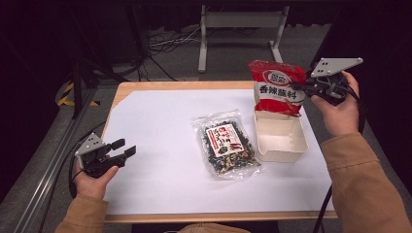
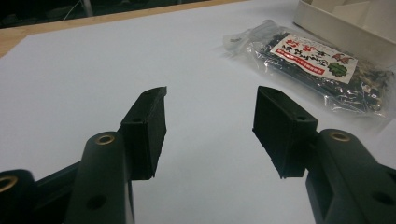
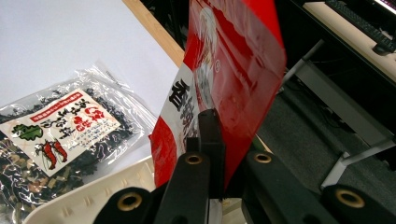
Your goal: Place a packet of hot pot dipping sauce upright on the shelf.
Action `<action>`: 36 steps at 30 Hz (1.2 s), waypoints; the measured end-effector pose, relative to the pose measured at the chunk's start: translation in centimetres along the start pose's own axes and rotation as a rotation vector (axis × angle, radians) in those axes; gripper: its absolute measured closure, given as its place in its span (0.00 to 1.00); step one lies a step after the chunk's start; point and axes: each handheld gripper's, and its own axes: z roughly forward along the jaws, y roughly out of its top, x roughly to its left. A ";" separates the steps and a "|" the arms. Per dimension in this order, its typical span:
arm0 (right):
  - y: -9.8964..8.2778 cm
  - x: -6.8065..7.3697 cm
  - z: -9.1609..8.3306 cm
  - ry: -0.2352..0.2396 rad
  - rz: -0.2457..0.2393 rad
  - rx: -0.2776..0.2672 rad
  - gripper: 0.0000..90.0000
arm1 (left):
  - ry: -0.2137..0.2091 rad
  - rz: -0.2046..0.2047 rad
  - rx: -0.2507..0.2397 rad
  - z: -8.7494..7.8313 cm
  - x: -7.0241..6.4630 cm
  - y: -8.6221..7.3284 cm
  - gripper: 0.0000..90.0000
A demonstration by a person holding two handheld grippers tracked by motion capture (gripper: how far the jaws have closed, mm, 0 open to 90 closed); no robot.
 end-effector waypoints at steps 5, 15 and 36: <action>-0.6 -0.6 0.7 0.010 -0.008 0.002 1.00 | -0.001 -0.002 0.002 0.0 0.0 0.0 0.49; -2.7 -1.6 3.1 0.036 0.005 0.023 1.00 | 0.001 0.000 0.006 0.1 0.0 -0.1 0.49; -4.5 -1.3 6.5 0.068 0.014 0.029 0.99 | -0.001 -0.001 0.011 0.3 0.0 -0.2 0.49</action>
